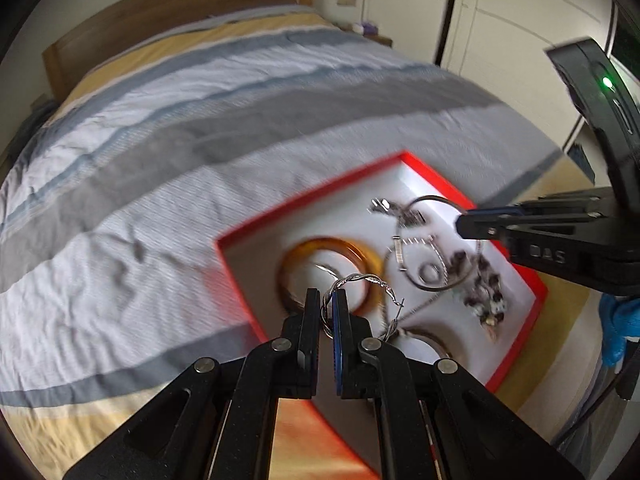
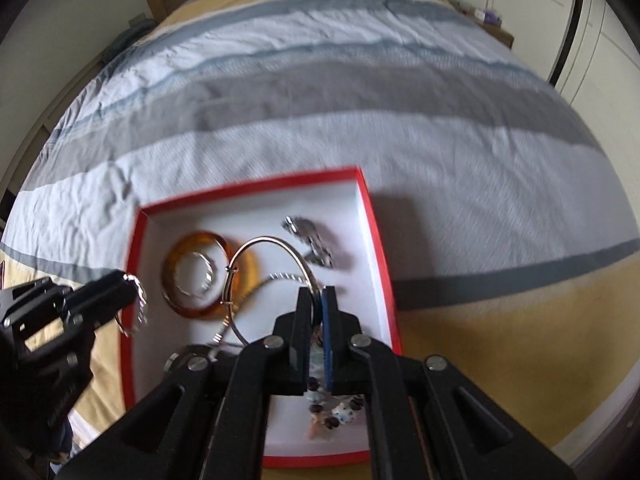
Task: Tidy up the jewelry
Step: 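Carry hoop and silver bangle into the red box and release both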
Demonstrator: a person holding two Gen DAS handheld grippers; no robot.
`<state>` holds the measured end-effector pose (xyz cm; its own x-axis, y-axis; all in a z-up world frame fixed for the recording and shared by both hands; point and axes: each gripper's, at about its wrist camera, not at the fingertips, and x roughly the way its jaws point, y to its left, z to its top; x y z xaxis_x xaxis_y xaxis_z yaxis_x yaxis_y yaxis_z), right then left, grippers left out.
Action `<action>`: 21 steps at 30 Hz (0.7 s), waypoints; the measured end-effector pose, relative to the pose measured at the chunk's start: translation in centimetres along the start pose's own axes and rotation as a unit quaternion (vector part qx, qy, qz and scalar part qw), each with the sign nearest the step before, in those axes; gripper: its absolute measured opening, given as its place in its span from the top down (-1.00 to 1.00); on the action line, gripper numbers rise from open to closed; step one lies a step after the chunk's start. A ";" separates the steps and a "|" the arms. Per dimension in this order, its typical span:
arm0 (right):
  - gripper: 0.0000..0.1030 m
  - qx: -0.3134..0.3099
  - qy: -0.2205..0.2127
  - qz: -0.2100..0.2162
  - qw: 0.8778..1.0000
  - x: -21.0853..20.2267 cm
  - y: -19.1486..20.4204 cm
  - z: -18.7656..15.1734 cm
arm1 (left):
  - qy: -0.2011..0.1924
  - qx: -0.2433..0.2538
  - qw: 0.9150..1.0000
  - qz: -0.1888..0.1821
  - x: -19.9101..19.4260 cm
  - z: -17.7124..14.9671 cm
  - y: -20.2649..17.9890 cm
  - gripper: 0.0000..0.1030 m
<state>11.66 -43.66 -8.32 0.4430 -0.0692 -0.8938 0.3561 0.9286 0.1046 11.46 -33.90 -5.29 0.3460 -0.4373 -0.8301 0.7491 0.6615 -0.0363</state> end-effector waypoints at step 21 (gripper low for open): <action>0.89 0.010 0.030 0.015 0.999 3.0 -1.7 -1.8 | 0.062 -0.016 0.998 0.021 4.6 -1.7 -1.3 0.90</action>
<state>10.85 -44.80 -11.97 0.4031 -0.0191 -0.9150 0.3604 0.9223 0.1395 11.08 -35.72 -10.01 0.3026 -0.3311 -0.8938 0.7161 0.6978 -0.0161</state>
